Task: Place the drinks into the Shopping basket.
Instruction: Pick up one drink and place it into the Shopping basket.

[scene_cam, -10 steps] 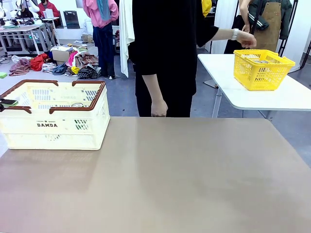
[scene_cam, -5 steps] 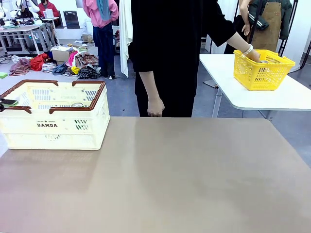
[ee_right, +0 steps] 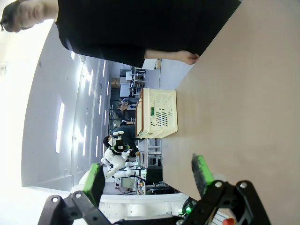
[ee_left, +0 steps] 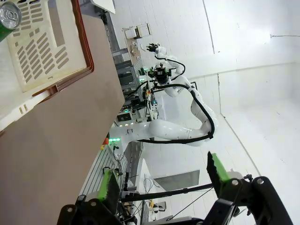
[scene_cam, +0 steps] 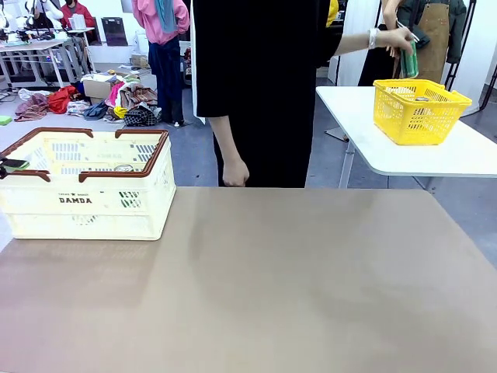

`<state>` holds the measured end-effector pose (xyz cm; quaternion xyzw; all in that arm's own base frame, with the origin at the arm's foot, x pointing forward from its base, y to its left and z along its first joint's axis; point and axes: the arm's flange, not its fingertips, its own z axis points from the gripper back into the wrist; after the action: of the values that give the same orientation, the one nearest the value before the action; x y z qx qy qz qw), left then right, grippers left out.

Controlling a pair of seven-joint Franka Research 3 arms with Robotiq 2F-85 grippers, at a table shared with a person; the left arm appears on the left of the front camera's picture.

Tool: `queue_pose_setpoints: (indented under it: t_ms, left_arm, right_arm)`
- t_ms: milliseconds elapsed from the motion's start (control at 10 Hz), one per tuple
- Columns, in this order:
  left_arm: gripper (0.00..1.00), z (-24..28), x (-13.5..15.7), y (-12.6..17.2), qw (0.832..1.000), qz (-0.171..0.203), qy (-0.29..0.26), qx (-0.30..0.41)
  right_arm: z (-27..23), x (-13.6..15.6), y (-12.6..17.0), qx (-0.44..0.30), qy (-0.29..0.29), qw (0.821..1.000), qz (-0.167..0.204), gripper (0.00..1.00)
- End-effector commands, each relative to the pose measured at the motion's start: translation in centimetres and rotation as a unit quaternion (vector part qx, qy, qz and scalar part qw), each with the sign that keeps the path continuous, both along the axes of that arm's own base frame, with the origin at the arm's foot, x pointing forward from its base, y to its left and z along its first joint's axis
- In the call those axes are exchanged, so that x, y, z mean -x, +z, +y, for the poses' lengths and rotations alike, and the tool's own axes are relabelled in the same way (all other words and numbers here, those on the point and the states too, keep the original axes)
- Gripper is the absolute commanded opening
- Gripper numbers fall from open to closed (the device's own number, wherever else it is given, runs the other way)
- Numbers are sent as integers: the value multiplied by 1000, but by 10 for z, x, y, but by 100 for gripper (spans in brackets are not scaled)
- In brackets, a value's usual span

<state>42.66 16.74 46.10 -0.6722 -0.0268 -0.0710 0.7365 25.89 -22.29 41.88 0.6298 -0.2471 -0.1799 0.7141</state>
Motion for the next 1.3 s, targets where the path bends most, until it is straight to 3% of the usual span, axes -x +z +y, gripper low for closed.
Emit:
queue_pose_setpoints:
  t_ms: [0,1200]
  left_arm:
    - [100,-1,4,4,1000,3,-2,6]
    - [100,-1,4,4,1000,3,-2,6]
  right_arm:
    - [0,0,2,-2,1,1000,-4,100]
    - [0,0,2,-2,1,1000,-4,100]
